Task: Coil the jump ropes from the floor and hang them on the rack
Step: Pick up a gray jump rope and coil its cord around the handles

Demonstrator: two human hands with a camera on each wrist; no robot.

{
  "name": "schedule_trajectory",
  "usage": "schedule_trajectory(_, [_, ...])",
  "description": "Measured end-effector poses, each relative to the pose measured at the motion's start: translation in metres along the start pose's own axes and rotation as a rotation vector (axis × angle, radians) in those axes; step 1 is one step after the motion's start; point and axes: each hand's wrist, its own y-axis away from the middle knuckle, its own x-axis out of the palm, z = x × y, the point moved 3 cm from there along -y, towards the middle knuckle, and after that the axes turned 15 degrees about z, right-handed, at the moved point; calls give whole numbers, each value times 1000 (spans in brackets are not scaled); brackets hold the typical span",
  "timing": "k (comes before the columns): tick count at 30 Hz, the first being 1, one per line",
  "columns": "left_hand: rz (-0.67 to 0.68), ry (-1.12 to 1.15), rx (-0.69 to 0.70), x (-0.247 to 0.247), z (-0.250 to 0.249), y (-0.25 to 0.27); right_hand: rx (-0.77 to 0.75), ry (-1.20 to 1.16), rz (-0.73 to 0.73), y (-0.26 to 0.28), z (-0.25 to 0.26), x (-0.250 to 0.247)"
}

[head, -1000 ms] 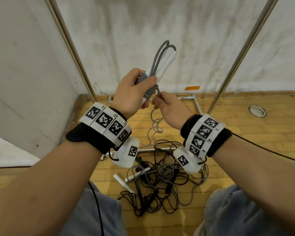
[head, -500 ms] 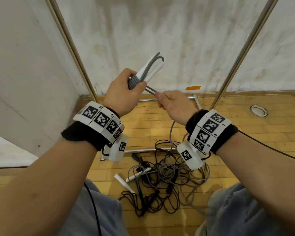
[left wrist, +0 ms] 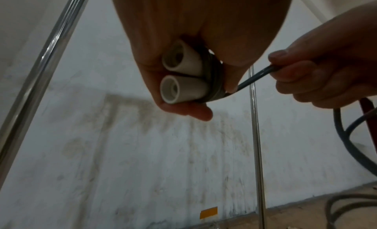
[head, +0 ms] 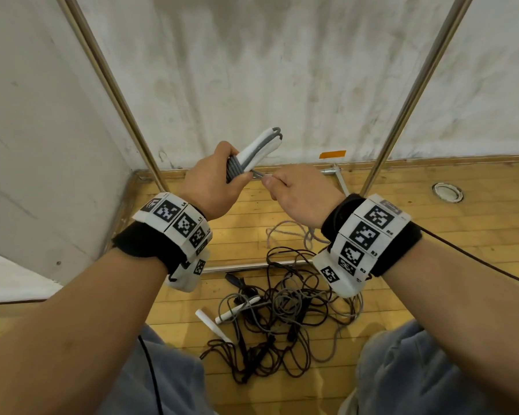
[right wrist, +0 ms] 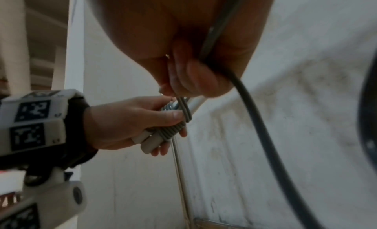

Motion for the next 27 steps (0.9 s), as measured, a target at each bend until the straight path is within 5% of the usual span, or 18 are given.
schedule_trajectory(11, [193,-271,-251,7,14,-6,79,271,96,3,-9,-3])
schedule_trajectory(18, [373,-379,-173,35,-6,0,-37,276,-97,5,-4,-8])
schedule_trajectory(27, [290,-338,67,39,-38,12,-29,242,-270,6,-20,-26])
